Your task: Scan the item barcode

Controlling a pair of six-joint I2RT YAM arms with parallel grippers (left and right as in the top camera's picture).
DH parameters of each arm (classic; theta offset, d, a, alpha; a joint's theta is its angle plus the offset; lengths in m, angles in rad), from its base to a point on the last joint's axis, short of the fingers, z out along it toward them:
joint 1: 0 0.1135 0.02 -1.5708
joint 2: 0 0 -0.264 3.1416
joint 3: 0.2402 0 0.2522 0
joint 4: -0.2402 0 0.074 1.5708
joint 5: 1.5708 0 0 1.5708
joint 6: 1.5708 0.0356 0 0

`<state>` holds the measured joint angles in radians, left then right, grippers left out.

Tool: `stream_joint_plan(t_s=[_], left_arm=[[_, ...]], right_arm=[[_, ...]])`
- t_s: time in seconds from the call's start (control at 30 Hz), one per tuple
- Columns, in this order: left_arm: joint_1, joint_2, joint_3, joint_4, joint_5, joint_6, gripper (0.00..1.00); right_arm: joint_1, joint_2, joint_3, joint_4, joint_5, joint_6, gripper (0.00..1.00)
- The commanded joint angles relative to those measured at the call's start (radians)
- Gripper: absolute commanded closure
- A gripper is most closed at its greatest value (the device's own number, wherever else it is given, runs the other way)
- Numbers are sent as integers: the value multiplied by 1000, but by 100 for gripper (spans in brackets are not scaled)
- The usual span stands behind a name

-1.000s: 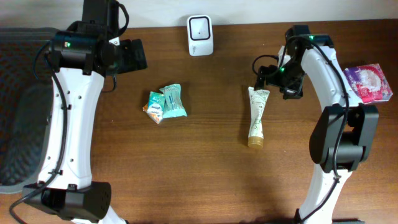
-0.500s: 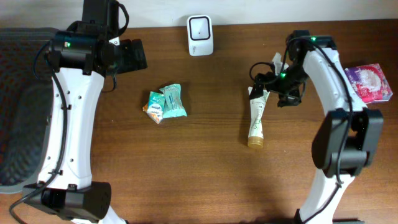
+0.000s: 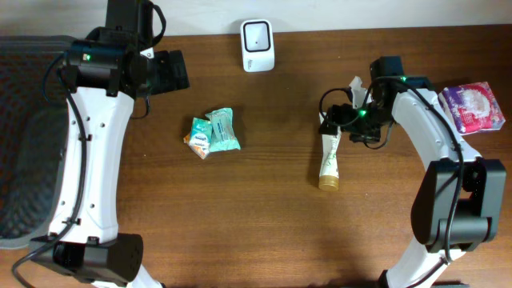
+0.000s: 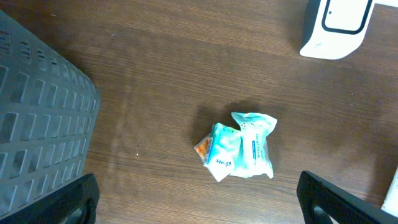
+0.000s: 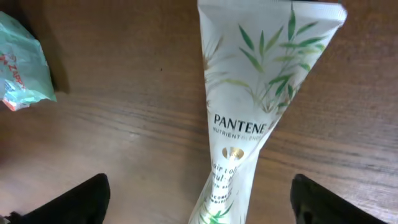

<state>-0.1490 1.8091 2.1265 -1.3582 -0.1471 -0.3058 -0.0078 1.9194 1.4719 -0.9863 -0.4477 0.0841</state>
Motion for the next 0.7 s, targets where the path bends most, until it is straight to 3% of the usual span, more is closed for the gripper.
stream_joint_plan(t_s=[0.0, 0.3, 0.43, 0.63, 0.67], left_arm=[[2, -3, 10, 2, -7, 12, 1], [2, -3, 10, 2, -7, 12, 1], [2, -3, 10, 2, -7, 12, 1], [2, -3, 10, 2, -7, 12, 1], [2, -3, 10, 2, -7, 12, 1]], right_arm=[[-18, 2, -10, 17, -5, 2, 5], [-72, 106, -100, 109, -124, 2, 0], [-71, 147, -101, 112, -130, 2, 15], [-71, 169, -185, 267, -246, -3, 48], [-71, 169, -196, 289, -255, -2, 49]])
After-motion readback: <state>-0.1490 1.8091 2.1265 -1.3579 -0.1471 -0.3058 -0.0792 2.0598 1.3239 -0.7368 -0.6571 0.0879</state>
